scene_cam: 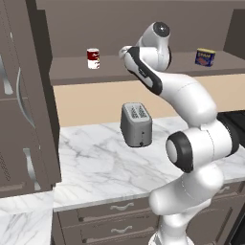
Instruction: Stack two cans on top of the other two cans in the cabinet.
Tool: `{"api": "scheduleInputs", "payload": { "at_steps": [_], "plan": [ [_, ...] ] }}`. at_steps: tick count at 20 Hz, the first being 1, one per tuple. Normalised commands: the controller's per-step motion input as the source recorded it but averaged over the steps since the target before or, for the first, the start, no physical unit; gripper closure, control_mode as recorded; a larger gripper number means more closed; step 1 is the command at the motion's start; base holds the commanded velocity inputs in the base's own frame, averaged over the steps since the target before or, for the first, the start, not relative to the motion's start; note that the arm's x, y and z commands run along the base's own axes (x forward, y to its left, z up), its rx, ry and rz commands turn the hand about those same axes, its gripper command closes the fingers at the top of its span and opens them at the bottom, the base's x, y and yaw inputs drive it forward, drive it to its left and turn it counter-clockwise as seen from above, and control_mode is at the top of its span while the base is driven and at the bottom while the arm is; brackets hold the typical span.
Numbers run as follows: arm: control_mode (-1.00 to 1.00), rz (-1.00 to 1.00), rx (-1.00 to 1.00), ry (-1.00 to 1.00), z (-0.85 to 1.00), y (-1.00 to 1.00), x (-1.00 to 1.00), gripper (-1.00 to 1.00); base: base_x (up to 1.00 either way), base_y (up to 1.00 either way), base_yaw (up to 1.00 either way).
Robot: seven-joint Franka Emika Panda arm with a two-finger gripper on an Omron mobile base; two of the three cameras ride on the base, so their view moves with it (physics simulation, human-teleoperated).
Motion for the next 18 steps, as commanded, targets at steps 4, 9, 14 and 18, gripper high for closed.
{"api": "scheduleInputs", "payload": {
  "at_steps": [4,9,14,18],
  "plan": [
    [-1.0,0.0,0.0,-0.04,-0.12,0.01,-0.18,1.0,0.0,0.0,0.0],
    [-1.0,0.0,0.0,-0.08,-0.01,0.03,-0.35,1.0,0.0,0.0,0.0],
    [-1.0,0.0,0.0,-0.11,0.02,0.05,-0.53,1.0,0.0,0.0,0.0],
    [-1.0,-0.06,0.0,-0.13,0.24,0.0,-0.27,1.0,0.0,0.0,0.0]
  ]
}}
